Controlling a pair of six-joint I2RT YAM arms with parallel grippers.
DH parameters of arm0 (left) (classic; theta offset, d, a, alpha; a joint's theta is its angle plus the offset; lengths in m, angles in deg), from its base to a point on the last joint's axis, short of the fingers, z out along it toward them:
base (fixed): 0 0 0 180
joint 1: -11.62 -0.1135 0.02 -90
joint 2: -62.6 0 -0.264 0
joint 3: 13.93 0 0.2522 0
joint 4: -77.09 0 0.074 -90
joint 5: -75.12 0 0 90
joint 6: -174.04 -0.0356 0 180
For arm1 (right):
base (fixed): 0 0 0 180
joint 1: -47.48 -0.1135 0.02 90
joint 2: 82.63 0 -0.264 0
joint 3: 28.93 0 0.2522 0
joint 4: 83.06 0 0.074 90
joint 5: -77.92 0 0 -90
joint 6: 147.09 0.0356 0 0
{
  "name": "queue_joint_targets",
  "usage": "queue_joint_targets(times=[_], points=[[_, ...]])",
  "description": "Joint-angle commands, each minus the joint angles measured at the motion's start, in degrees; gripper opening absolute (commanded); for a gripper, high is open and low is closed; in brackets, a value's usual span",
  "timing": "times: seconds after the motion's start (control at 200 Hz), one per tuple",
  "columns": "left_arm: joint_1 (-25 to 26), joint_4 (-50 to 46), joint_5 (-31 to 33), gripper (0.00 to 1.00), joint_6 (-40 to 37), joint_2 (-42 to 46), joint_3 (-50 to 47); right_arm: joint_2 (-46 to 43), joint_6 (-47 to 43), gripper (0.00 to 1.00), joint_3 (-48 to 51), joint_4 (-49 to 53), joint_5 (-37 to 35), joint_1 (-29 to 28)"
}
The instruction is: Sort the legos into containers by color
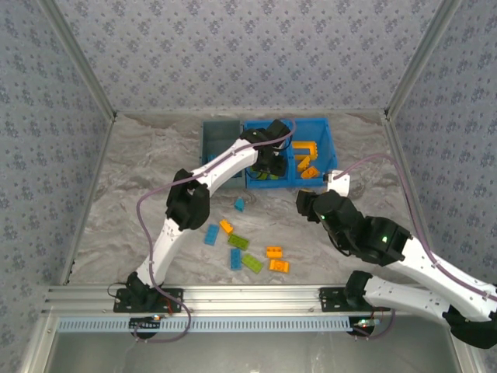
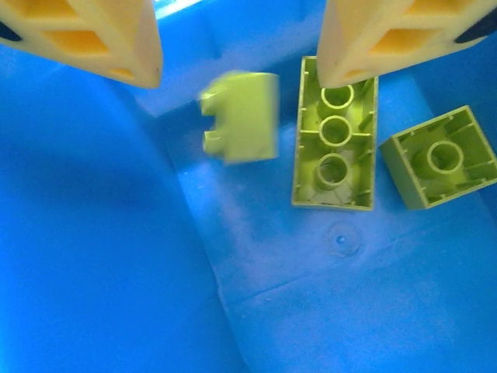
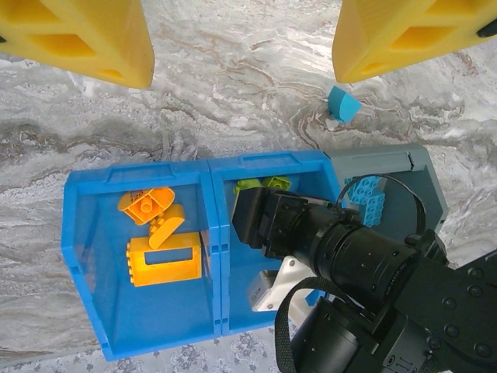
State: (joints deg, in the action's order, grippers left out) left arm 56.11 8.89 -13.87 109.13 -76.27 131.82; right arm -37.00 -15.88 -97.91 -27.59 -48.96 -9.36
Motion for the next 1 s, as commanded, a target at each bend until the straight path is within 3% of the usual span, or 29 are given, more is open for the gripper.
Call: queue_joint_targets(times=[0.0,0.2,0.385,0.495,0.65,0.799,0.994], points=[[0.33,-1.19,-1.54,0.58,0.62,3.30,1.59,0.51,1.15,0.65,-1.03,1.25,-0.98,0.41],[0.52,-1.22,0.48,0.60,1.41,11.46,-1.36,0.49,0.46,0.66,-1.98,2.89,-0.35,0.80],[0.92,2.53,2.93,0.62,3.15,23.24,-10.24,0.70,-1.10,0.66,-2.76,4.61,1.68,1.72],[1.46,6.61,5.26,0.63,4.36,32.70,-19.66,2.12,-3.01,0.66,-2.34,4.41,4.70,2.03],[1.67,15.16,6.01,0.67,7.94,49.71,-40.60,7.20,-4.54,0.66,-0.73,4.81,10.78,2.00],[3.81,21.08,2.16,0.70,10.13,60.95,-56.31,7.46,14.22,0.72,-0.29,24.79,2.37,4.56],[11.48,28.86,3.60,0.70,11.87,63.92,-67.25,-4.03,16.82,0.67,6.60,25.80,10.65,15.23]])
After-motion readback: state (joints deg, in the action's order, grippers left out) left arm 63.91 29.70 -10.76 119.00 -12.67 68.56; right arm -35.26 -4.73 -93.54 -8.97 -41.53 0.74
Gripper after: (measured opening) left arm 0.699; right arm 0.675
